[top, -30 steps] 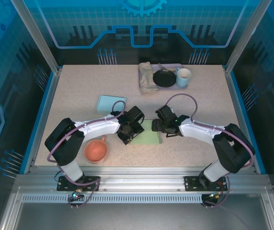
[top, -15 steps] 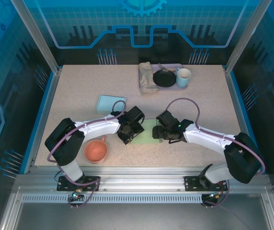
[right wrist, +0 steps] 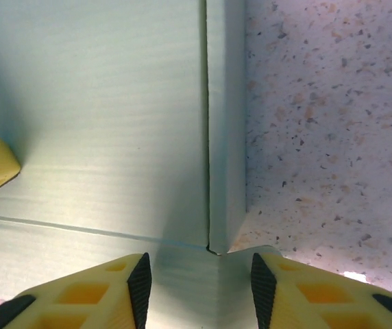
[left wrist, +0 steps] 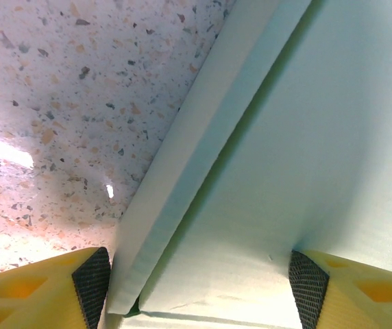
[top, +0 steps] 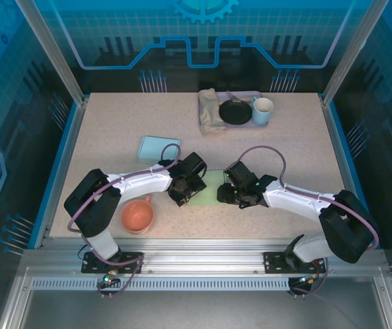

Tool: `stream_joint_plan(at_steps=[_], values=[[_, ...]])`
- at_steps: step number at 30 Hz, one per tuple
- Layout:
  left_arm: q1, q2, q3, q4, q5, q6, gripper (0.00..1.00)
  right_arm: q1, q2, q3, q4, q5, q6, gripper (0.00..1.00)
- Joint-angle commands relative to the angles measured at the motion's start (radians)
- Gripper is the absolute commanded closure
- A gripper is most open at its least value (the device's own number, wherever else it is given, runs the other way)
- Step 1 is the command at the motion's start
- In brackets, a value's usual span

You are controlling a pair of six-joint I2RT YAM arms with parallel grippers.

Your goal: Fold the paper box

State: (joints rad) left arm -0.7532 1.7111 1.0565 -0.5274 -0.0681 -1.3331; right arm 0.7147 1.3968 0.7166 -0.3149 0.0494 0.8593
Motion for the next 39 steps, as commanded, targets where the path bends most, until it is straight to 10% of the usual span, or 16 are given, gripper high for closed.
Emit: stream_joint_plan(at_steps=[1,39], values=[[-0.004,0.016,-0.047,-0.077,-0.054,0.012,0.27,0.014,-0.003,-0.009,-0.002,-0.025,0.007,0.6],[-0.003,0.018,-0.087,-0.078,-0.087,0.018,0.27,0.039,-0.005,-0.039,0.022,-0.01,-0.047,0.65]])
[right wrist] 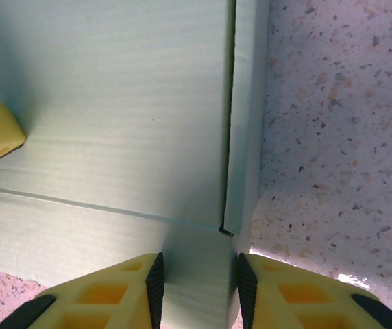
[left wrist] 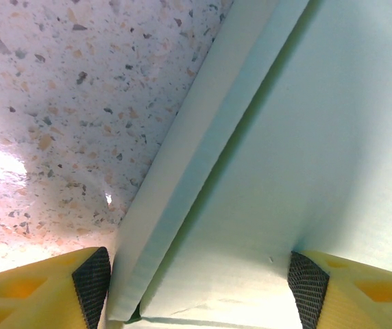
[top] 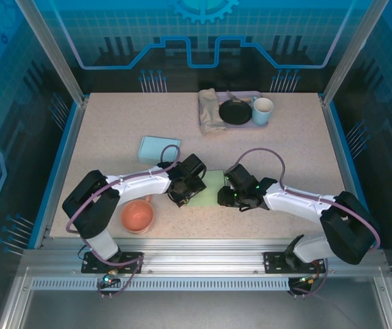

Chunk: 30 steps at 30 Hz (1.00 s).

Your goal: Fold the paper box

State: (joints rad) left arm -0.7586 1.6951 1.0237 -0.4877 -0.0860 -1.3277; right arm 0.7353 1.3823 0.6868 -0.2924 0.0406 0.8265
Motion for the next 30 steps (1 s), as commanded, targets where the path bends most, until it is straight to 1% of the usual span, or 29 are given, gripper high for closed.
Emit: stream_joint_plan(at_steps=[1,5,11,18,26,30], values=[[0.001,0.035,-0.053,-0.118,-0.069,0.014,0.27,0.018,0.011,-0.01,0.002,0.001,-0.016,0.65],[0.002,0.041,-0.055,-0.118,-0.07,0.015,0.27,0.018,0.023,-0.017,0.026,0.012,-0.033,0.65],[0.002,0.053,-0.06,-0.118,-0.07,0.022,0.27,0.022,0.038,-0.059,0.116,0.039,-0.097,0.65],[0.002,0.063,-0.081,-0.119,-0.078,0.021,0.27,0.025,0.025,-0.139,0.279,0.06,-0.186,0.64],[0.004,0.069,-0.082,-0.154,-0.116,0.052,0.27,0.029,0.014,-0.221,0.425,0.16,-0.281,0.61],[0.002,0.089,-0.074,-0.156,-0.105,0.086,0.27,0.028,0.022,-0.244,0.506,0.18,-0.318,0.6]])
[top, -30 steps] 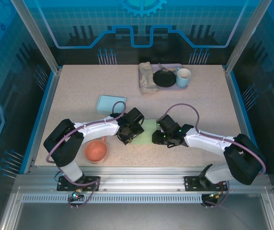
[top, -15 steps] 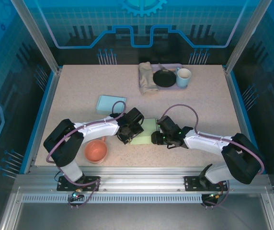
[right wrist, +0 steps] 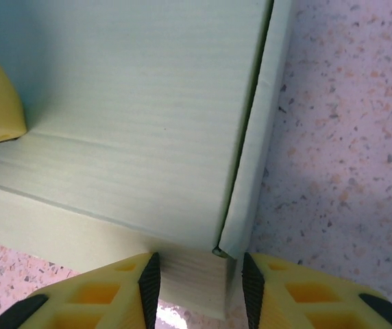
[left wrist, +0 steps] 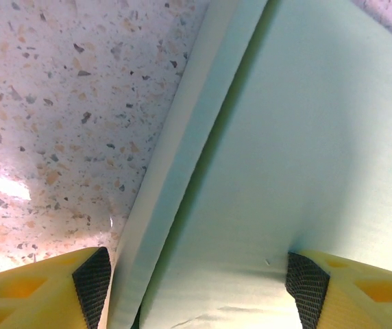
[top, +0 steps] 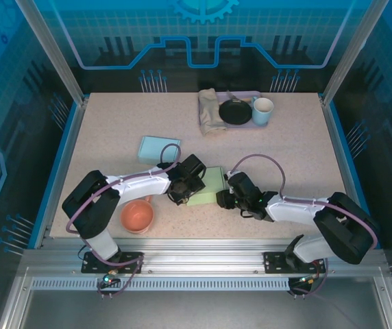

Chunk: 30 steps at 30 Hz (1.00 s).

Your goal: Fold the paper box

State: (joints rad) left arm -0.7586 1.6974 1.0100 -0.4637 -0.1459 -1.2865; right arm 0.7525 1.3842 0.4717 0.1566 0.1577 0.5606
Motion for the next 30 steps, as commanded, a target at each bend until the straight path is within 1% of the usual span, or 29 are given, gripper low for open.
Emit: stream_joint_plan(at_steps=[1,9,15,17,21,25,30], values=[[0.002,0.095,-0.057,-0.181,-0.039,0.055,0.27,0.008,0.025,-0.028,0.068,0.068,-0.059,0.6],[-0.001,0.123,-0.029,-0.126,0.069,0.126,0.28,-0.03,0.087,-0.007,0.171,0.08,-0.089,0.6],[-0.012,0.1,-0.001,-0.14,0.103,0.148,0.25,-0.104,0.132,0.007,0.196,0.006,-0.042,0.57],[-0.013,0.075,0.004,-0.15,0.111,0.152,0.23,-0.135,0.125,0.02,0.161,-0.018,-0.019,0.56],[-0.013,0.018,0.022,-0.175,0.115,0.166,0.2,-0.191,0.129,0.094,0.004,-0.065,-0.009,0.56],[-0.013,-0.031,0.05,-0.192,0.12,0.173,0.17,-0.248,0.118,0.129,-0.069,-0.149,0.01,0.55],[-0.011,-0.086,0.114,-0.253,0.098,0.207,0.16,-0.28,0.079,0.175,-0.187,-0.199,0.042,0.57]])
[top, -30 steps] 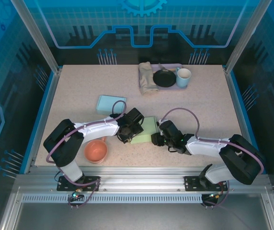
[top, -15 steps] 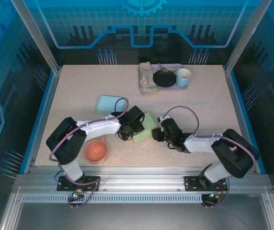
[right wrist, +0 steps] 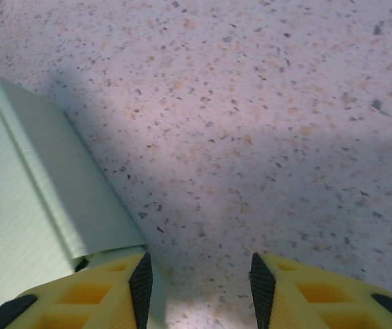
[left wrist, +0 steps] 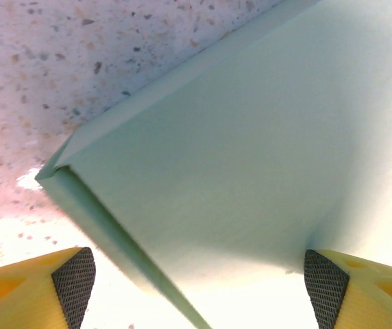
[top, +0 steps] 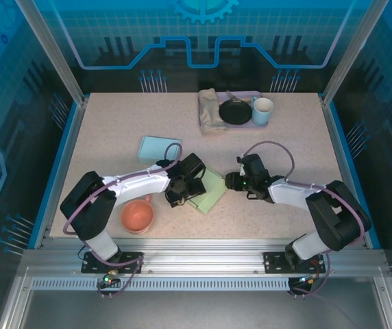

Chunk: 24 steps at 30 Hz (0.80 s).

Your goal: Fold the paper box

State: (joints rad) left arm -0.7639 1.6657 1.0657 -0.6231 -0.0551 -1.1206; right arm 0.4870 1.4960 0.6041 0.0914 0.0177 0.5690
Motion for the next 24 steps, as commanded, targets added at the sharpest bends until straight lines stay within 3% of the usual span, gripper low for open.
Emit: stream_joint_plan(at_steps=[1,5,9,13,16,21,24], values=[[-0.005,-0.067,0.075,-0.115,-0.01,0.055,0.16,-0.016,-0.039,0.061,-0.167,-0.061,0.038,0.58],[0.014,-0.1,0.141,-0.186,-0.062,0.13,0.15,-0.015,-0.069,0.118,-0.323,-0.068,0.071,0.59],[0.081,-0.111,0.136,-0.16,-0.032,0.223,0.16,-0.015,-0.117,0.128,-0.41,-0.072,0.121,0.61],[0.176,-0.055,0.126,-0.119,0.012,0.316,0.18,-0.012,-0.168,0.129,-0.445,-0.076,0.152,0.63],[0.183,-0.011,0.147,-0.128,-0.016,0.363,0.19,0.002,-0.179,0.166,-0.499,-0.068,0.131,0.65],[0.183,0.002,0.154,-0.173,-0.054,0.345,0.19,0.057,-0.194,0.247,-0.593,0.018,0.07,0.64],[0.173,-0.061,0.109,-0.185,-0.059,0.288,0.18,0.048,-0.178,0.27,-0.594,0.032,-0.017,0.57]])
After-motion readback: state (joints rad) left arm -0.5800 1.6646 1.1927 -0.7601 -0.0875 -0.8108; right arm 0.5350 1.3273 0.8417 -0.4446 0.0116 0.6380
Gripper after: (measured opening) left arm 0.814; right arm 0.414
